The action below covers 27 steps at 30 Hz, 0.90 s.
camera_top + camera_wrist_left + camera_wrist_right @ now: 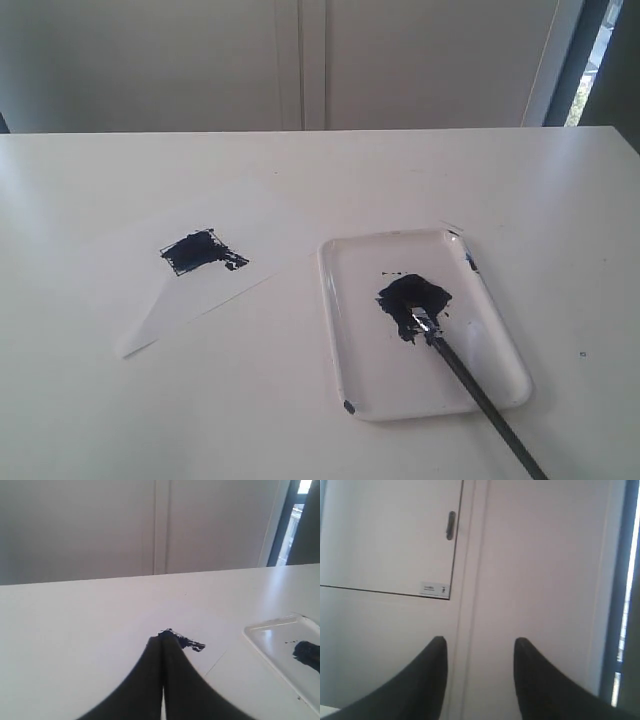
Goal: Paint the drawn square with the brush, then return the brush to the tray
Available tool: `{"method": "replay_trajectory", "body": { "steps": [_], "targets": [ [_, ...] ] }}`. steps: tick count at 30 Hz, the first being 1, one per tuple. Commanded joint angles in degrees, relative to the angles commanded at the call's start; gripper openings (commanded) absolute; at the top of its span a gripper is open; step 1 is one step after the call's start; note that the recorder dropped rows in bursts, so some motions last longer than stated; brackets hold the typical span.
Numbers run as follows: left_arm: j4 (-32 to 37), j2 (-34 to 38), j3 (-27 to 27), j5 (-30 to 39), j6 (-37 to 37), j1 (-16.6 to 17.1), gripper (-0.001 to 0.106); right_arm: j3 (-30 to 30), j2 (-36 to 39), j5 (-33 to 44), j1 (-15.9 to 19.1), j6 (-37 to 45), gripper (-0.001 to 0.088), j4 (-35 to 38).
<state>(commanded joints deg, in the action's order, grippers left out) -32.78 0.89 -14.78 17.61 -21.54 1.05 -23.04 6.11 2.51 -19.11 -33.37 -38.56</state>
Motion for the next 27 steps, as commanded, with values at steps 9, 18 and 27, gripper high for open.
{"method": "replay_trajectory", "body": {
  "steps": [9,18,27],
  "targets": [
    [0.0,-0.89,8.56,3.0,0.0,0.0,0.0,17.0,-6.11,0.09,1.26,0.0,0.0409,0.0],
    [0.0,-0.89,9.26,3.8,0.0,0.0,0.0,23.04,-6.11,8.67,1.26,0.0,0.0409,0.0],
    [4.25,-0.89,9.82,9.6,-6.94,0.0,0.0,23.04,-6.11,14.37,1.26,0.0,0.0409,1.79]
  ]
}}
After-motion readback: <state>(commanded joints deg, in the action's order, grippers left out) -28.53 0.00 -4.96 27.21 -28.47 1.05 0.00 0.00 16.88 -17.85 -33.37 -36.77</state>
